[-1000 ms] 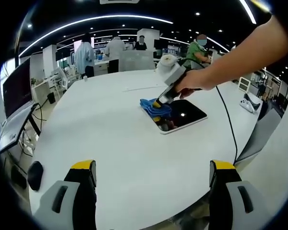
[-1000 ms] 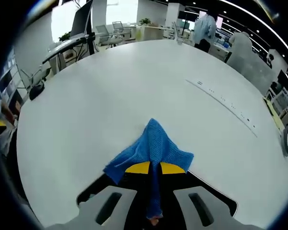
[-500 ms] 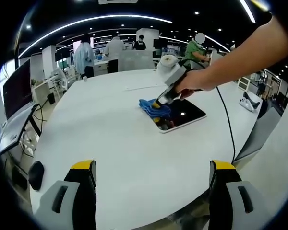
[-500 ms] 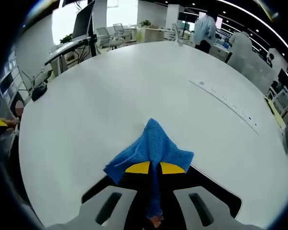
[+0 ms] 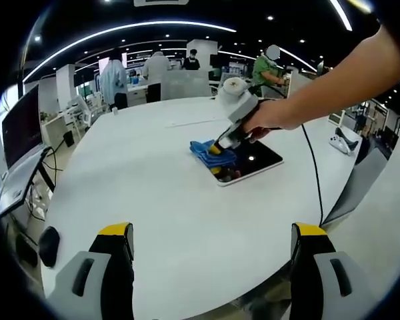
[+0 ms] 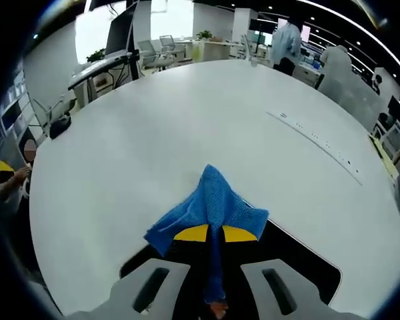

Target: Wipe the mirror surface with the cleaning cloth until all visible marks leave the cleaned area.

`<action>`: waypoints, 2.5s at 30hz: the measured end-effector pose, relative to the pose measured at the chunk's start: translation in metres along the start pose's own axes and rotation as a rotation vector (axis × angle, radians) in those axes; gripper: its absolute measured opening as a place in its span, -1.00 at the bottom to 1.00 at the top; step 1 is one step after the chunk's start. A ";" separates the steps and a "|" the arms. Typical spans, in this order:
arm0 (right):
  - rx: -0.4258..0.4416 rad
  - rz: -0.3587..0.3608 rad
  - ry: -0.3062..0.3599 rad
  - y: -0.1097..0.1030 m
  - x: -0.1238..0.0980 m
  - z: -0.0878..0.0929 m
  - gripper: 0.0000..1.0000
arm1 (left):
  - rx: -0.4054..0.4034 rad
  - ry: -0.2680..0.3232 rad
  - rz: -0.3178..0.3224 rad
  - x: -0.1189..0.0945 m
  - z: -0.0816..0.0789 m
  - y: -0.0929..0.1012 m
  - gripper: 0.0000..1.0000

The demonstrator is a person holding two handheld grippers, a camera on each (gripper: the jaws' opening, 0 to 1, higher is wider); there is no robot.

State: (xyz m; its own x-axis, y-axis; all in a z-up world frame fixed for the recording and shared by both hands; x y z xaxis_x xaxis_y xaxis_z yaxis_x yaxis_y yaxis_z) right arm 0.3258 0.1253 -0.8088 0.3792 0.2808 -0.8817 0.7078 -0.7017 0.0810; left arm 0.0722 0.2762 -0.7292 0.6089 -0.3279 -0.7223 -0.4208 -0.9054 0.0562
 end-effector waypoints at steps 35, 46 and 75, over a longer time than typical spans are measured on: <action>-0.018 -0.017 -0.018 -0.010 -0.004 0.008 -0.97 | 0.007 -0.001 0.009 0.002 -0.003 0.004 0.98; -0.005 -0.018 -0.038 -0.014 -0.006 0.009 -0.97 | 0.015 -0.007 0.010 0.000 -0.001 0.005 0.98; 0.010 -0.036 -0.039 -0.010 -0.009 0.015 -0.97 | 0.023 -0.019 -0.007 -0.005 0.002 0.010 0.98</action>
State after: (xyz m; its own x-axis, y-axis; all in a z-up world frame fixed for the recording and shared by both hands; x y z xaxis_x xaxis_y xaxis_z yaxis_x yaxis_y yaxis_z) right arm 0.3062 0.1203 -0.8085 0.3300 0.2803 -0.9014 0.7143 -0.6984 0.0443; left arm 0.0641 0.2694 -0.7263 0.5993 -0.3163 -0.7354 -0.4319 -0.9012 0.0356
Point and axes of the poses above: the point that each gripper's makers call its tool centre point, and the gripper's own axes: x roughly forward along the fingers, y roughly to its right, z roughly out of its underside, the point moved 5 cm from there along -x, roughly backward along the fingers, and after that the axes turned 10 degrees about -y, right-handed, at the moved point
